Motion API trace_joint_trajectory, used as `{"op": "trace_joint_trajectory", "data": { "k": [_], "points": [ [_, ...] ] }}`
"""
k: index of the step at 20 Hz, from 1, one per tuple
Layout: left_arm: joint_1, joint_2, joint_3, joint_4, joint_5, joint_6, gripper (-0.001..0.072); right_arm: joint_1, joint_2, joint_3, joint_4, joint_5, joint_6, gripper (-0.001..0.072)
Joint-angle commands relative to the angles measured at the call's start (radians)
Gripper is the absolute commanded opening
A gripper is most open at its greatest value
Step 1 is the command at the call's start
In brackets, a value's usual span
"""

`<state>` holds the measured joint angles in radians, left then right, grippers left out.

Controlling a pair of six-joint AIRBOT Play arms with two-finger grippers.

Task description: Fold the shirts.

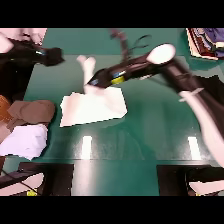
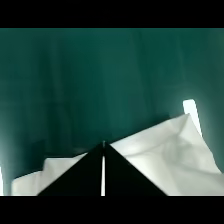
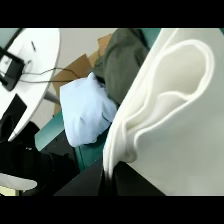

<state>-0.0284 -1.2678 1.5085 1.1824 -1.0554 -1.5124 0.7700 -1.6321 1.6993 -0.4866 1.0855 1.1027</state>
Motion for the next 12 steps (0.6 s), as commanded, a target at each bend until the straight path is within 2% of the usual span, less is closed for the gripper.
{"op": "trace_joint_trajectory", "data": {
  "k": [1, 2, 3, 5, 7, 10, 12],
  "points": [
    [0.131, 0.121, 0.002, 0.057, -0.052, 0.002, 0.0024, 0.169, -0.206, 0.157, 0.032, -0.053, -0.064, 0.0512],
    [0.146, 0.129, 0.002, 0.058, -0.069, 0.002, 0.0024, 0.189, -0.251, 0.204, 0.032, -0.052, -0.064, 0.062],
    [0.153, 0.13, 0.002, 0.058, -0.086, 0.002, 0.0024, 0.198, -0.284, 0.246, 0.031, -0.032, -0.064, 0.0609],
    [0.154, 0.13, 0.002, 0.071, -0.115, 0.003, 0.0024, 0.175, -0.306, 0.294, 0.003, 0.032, 0.001, 0.0467],
    [0.154, 0.13, 0.002, 0.071, -0.122, 0.003, 0.0024, 0.116, -0.285, 0.294, -0.06, 0.13, 0.005, 0.0449],
    [0.154, 0.13, 0.002, 0.07, -0.136, 0.024, 0.0024, 0.0, -0.259, 0.293, -0.237, 0.287, 0.094, 0.0447],
    [0.154, 0.13, 0.002, 0.07, -0.141, 0.028, 0.0024, -0.093, -0.227, 0.22, -0.277, 0.33, 0.129, 0.0439]
  ]
}}
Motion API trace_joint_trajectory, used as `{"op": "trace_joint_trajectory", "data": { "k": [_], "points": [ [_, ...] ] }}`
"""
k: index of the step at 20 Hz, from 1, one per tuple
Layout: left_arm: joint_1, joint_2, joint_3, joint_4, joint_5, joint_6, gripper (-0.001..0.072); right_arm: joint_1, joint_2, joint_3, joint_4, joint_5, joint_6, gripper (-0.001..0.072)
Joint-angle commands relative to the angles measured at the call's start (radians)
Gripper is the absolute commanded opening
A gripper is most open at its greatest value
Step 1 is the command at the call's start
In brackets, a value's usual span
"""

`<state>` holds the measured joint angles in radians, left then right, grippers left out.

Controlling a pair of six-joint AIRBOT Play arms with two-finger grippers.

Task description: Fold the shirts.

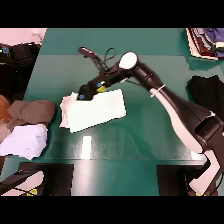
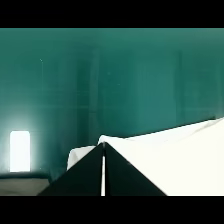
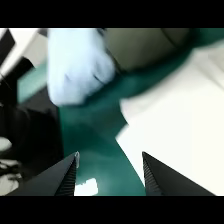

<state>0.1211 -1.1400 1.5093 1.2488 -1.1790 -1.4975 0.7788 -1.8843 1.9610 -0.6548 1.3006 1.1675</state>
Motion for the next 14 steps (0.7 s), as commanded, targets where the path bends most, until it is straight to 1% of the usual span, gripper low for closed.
{"op": "trace_joint_trajectory", "data": {
  "k": [1, 2, 4, 6, 7, 8, 9, 11, 14],
  "points": [
    [0.004, 0.003, 0.001, 0.004, -0.018, 0.014, 0.0024, -0.146, 0.053, -0.107, -0.108, 0.112, 0.064, 0.0375],
    [0.004, 0.003, 0.001, 0.004, -0.019, 0.014, 0.0024, -0.196, 0.089, -0.193, -0.107, 0.098, 0.064, 0.0322],
    [0.004, 0.003, 0.001, 0.003, -0.019, 0.014, 0.0024, -0.286, 0.173, -0.383, -0.106, 0.034, 0.064, 0.0323],
    [0.004, 0.003, 0.0, -0.002, -0.015, 0.013, 0.0024, -0.364, 0.252, -0.566, -0.098, -0.066, 0.077, 0.0326],
    [0.004, 0.003, -0.005, -0.008, -0.008, 0.013, 0.0024, -0.39, 0.282, -0.644, -0.083, -0.115, 0.078, 0.0416],
    [0.004, 0.002, -0.01, -0.014, -0.004, 0.013, 0.0024, -0.409, 0.3, -0.713, -0.046, -0.171, 0.077, 0.0663],
    [0.004, 0.002, -0.016, -0.027, 0.003, 0.013, 0.0025, -0.418, 0.303, -0.76, -0.001, -0.211, 0.077, 0.0715],
    [0.002, 0.002, -0.031, -0.051, 0.021, 0.013, 0.0024, -0.411, 0.278, -0.809, 0.08, -0.256, 0.072, 0.0713],
    [-0.012, 0.002, -0.058, -0.063, 0.042, 0.013, 0.0024, -0.351, 0.18, -0.763, 0.114, -0.249, 0.068, 0.071]
  ]
}}
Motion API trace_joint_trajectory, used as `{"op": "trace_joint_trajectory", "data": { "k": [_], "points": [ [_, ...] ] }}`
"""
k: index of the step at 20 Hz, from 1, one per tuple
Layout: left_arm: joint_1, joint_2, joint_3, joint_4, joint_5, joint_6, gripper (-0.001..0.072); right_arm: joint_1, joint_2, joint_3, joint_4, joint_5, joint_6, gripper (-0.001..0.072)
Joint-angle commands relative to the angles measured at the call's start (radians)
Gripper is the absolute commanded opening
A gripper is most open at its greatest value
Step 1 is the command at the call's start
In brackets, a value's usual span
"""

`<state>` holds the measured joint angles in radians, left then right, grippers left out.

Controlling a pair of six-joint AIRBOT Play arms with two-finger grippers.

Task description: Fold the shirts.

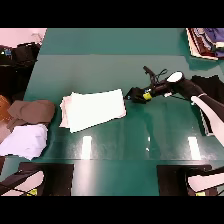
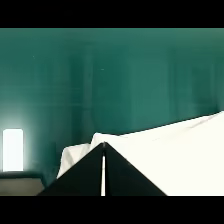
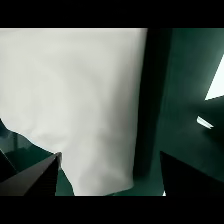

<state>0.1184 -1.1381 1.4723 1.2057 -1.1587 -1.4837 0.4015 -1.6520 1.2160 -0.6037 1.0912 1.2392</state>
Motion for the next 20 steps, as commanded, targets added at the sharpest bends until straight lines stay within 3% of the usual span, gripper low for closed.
{"op": "trace_joint_trajectory", "data": {
  "k": [1, 3, 4, 8, 11, 14, 17, 20],
  "points": [
    [-0.013, 0.0, -0.029, -0.02, 0.021, 0.0, 0.0024, 0.053, -0.087, 0.018, 0.063, -0.034, -0.004, 0.0693],
    [-0.026, 0.0, -0.037, -0.04, 0.021, -0.001, 0.0025, 0.117, -0.161, 0.107, 0.063, -0.033, -0.004, 0.0691],
    [-0.03, 0.0, -0.037, -0.041, 0.021, 0.0, 0.0024, 0.141, -0.192, 0.146, 0.062, -0.027, -0.003, 0.0634],
    [-0.089, 0.0, -0.038, -0.044, 0.018, 0.0, 0.0024, 0.188, -0.267, 0.269, 0.05, 0.046, -0.021, 0.0015],
    [-0.17, 0.0, -0.038, -0.043, 0.026, -0.001, 0.0024, 0.141, -0.243, 0.328, 0.024, 0.053, -0.024, 0.0014],
    [-0.251, 0.0, -0.037, -0.044, 0.036, -0.001, 0.0024, 0.006, -0.152, 0.374, -0.1, 0.041, 0.027, 0.0014],
    [-0.312, 0.0, -0.037, -0.047, 0.069, -0.007, 0.0024, -0.208, -0.032, 0.401, -0.234, 0.007, 0.1, 0.0015],
    [-0.365, 0.0, -0.037, -0.047, 0.119, -0.009, 0.0024, -0.457, 0.061, 0.405, -0.262, -0.043, 0.108, 0.0015]
  ]
}}
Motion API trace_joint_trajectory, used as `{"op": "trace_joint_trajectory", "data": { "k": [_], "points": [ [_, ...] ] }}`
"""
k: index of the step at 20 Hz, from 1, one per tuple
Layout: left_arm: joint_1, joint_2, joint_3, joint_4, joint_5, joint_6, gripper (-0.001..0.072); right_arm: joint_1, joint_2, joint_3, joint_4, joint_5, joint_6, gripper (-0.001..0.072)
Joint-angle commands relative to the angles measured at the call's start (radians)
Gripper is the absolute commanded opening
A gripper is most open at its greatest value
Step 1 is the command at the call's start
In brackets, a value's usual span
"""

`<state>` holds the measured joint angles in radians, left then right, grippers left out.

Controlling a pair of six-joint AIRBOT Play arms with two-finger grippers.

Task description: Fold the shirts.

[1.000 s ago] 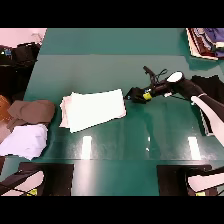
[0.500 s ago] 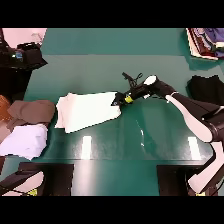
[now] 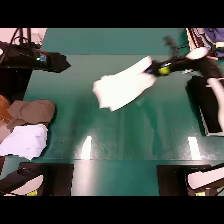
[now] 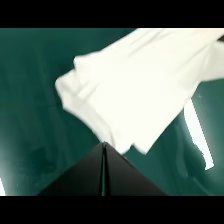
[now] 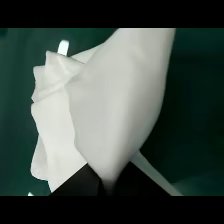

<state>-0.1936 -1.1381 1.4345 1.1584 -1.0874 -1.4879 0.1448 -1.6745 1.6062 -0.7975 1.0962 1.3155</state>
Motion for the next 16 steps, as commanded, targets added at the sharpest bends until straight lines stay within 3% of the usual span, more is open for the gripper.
{"op": "trace_joint_trajectory", "data": {
  "k": [1, 7, 12, 16],
  "points": [
    [-0.068, 0.0, 0.0, 0.0, 0.066, -0.005, 0.0024, -0.28, 0.102, 0.014, -0.068, -0.064, 0.039, 0.0014],
    [-0.145, 0.0, 0.0, -0.003, 0.16, -0.034, 0.0024, -0.638, 0.119, 0.014, -0.063, -0.083, 0.065, 0.0014],
    [-0.151, 0.0, 0.0, -0.014, 0.179, -0.044, 0.0024, -0.693, 0.12, 0.033, -0.058, -0.065, 0.064, 0.0015],
    [-0.151, 0.0, 0.0, -0.014, 0.177, -0.05, 0.0024, -0.694, 0.132, 0.189, -0.066, 0.042, 0.064, 0.0014]
  ]
}}
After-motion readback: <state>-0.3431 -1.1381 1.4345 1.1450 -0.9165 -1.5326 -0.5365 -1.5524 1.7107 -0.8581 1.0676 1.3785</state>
